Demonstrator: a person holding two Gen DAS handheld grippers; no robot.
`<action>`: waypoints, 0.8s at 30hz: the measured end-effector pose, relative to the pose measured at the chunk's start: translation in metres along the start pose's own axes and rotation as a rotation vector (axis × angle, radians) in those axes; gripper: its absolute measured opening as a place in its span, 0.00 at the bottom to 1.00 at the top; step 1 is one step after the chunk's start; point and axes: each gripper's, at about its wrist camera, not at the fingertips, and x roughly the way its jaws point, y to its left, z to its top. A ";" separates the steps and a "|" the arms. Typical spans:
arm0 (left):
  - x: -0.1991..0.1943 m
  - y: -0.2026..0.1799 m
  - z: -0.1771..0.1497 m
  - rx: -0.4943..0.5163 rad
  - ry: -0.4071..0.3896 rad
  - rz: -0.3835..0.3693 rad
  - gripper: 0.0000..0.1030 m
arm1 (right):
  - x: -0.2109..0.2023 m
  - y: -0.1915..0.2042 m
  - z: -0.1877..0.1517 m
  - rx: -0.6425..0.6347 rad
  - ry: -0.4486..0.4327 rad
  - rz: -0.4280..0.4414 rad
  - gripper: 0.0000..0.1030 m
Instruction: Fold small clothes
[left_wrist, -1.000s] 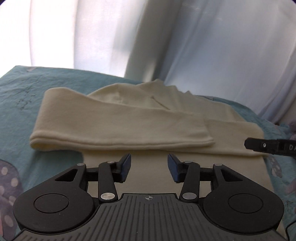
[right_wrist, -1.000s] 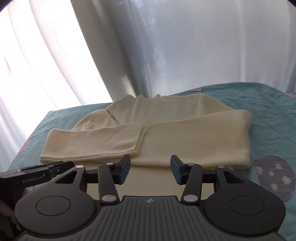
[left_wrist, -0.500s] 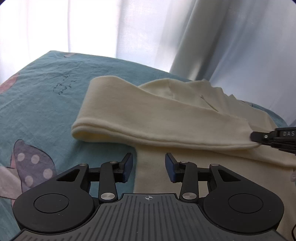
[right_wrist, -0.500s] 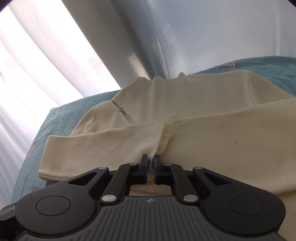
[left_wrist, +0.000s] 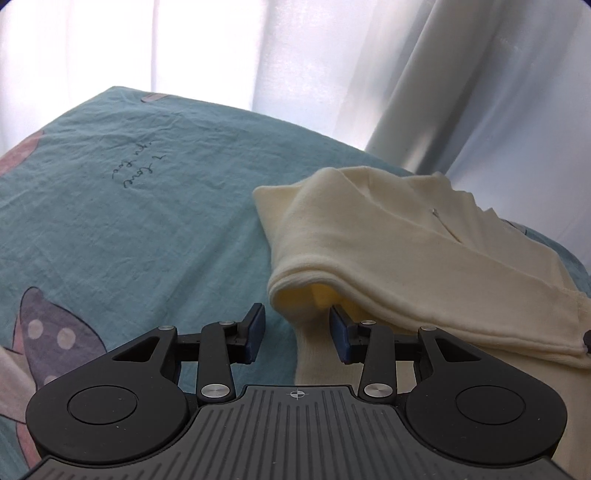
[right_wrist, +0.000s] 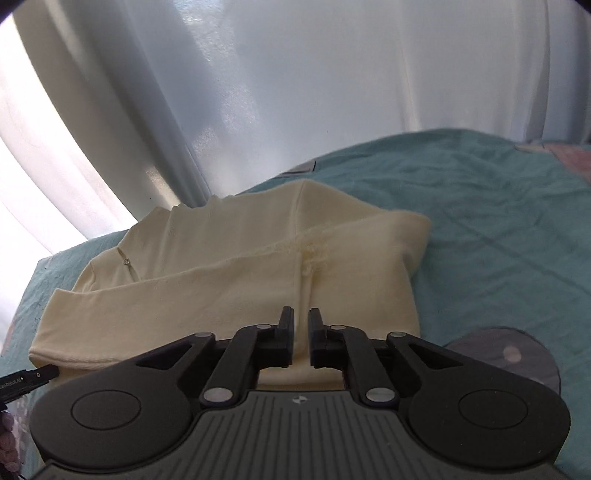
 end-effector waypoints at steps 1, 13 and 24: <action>0.001 0.000 0.001 0.001 0.001 0.001 0.41 | 0.003 -0.002 -0.002 0.019 0.005 0.011 0.39; 0.000 -0.010 0.002 0.052 -0.015 0.081 0.48 | 0.013 0.040 -0.007 -0.157 -0.073 -0.033 0.05; -0.016 -0.007 0.007 0.073 -0.006 0.117 0.58 | -0.009 0.015 0.004 -0.237 -0.158 -0.160 0.01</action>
